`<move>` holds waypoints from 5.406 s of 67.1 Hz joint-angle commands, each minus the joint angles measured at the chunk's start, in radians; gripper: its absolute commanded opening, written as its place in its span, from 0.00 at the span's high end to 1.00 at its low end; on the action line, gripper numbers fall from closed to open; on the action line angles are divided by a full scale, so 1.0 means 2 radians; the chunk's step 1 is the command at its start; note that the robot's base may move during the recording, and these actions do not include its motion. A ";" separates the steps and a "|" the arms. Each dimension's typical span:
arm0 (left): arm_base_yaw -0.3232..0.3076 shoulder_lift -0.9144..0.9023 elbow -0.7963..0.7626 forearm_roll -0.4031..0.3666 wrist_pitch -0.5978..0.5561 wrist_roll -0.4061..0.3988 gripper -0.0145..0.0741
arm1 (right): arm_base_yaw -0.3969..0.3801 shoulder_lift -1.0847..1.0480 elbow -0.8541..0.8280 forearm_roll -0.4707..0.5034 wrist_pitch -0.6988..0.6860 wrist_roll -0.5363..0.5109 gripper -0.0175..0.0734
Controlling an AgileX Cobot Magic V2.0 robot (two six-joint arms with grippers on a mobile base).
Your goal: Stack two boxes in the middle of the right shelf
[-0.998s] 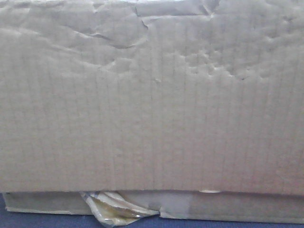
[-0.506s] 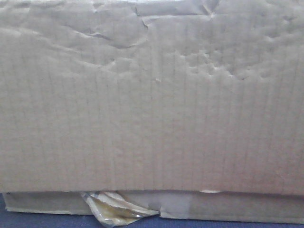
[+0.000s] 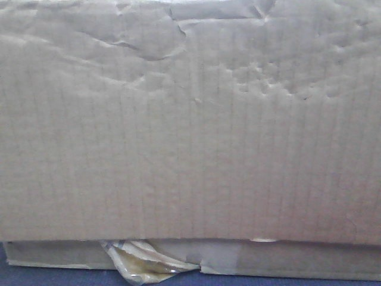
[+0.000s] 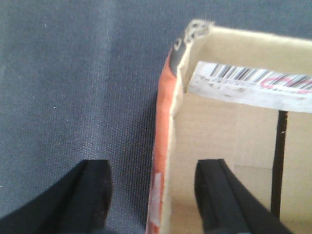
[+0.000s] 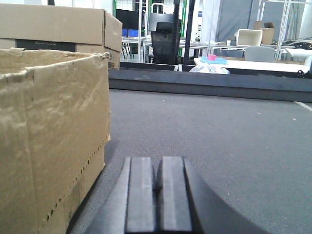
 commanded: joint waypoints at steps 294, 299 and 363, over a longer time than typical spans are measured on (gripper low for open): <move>-0.484 0.046 -0.135 0.211 0.060 -0.528 0.95 | -0.003 -0.002 0.000 0.003 -0.009 -0.003 0.99; -0.484 0.046 -0.135 0.216 0.066 -0.528 0.89 | -0.003 -0.002 0.000 0.003 -0.009 -0.003 0.99; -0.484 0.031 -0.252 0.248 0.098 -0.477 0.50 | -0.003 -0.002 0.000 0.003 -0.009 -0.003 0.99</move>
